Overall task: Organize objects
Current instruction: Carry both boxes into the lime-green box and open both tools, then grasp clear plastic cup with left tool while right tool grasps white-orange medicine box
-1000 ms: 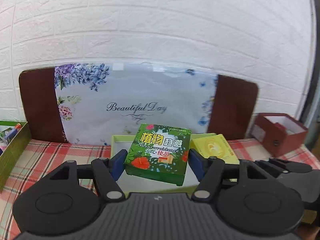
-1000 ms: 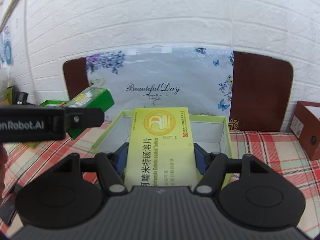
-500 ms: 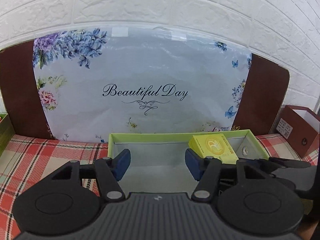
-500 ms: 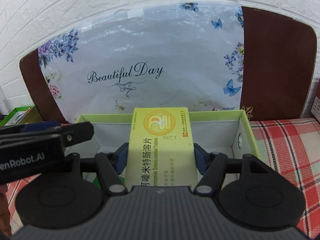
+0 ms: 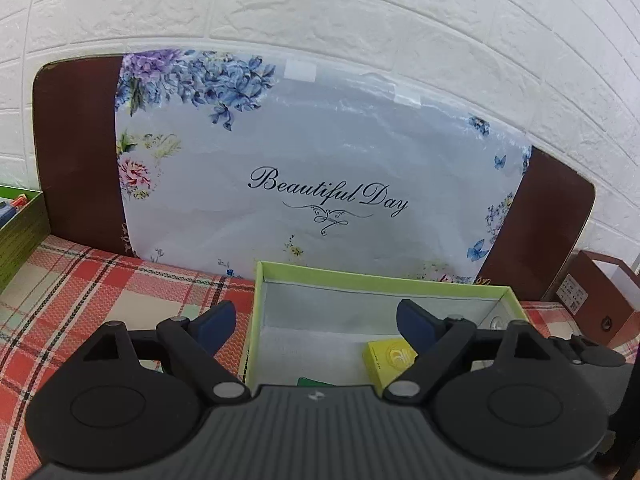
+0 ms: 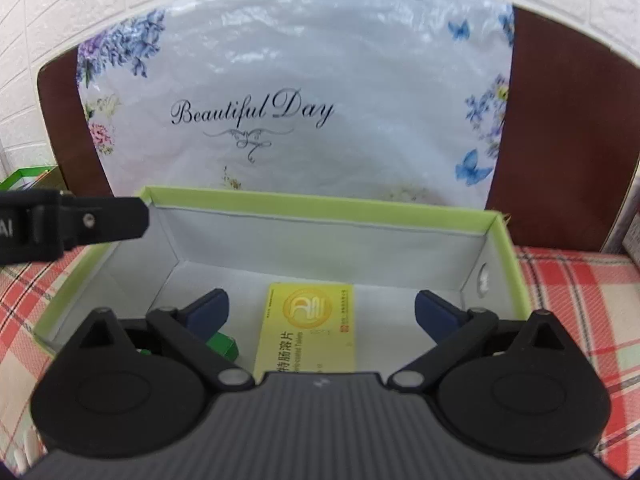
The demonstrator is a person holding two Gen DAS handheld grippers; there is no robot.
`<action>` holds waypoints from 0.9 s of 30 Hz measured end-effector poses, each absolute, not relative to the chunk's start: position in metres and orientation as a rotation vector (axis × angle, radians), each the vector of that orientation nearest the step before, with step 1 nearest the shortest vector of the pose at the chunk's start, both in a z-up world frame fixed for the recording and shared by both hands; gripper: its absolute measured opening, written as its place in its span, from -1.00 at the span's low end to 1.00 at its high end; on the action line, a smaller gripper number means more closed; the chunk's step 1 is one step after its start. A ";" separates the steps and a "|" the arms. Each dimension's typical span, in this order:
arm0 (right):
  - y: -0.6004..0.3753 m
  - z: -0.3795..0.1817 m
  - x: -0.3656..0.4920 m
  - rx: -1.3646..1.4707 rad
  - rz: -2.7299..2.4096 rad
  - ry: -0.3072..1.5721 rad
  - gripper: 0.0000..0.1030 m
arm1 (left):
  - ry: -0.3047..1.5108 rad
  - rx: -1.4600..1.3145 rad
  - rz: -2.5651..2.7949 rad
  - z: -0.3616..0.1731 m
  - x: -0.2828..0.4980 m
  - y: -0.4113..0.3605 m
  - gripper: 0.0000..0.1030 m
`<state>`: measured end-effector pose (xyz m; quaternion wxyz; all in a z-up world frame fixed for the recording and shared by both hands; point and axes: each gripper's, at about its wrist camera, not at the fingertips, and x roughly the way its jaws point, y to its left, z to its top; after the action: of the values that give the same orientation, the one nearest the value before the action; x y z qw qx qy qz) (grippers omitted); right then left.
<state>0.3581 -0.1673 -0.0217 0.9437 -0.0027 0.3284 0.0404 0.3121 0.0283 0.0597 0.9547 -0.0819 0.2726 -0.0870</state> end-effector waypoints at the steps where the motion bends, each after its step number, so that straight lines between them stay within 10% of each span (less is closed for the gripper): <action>1: -0.169 -0.015 0.352 -0.010 0.080 0.652 1.00 | 0.544 -0.172 -0.179 0.066 0.305 0.030 0.76; 13: -0.200 0.080 0.219 0.074 0.090 0.462 1.00 | 0.475 -0.116 -0.233 0.123 0.169 0.019 0.82; 27: -0.227 0.059 0.056 0.094 0.001 0.367 1.00 | 0.540 -0.150 -0.254 0.050 0.061 0.012 0.82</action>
<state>0.0563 -0.2270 0.0595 0.9821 0.0469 0.1823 0.0003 0.0605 0.0124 0.0499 0.9530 -0.0738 0.2659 -0.1252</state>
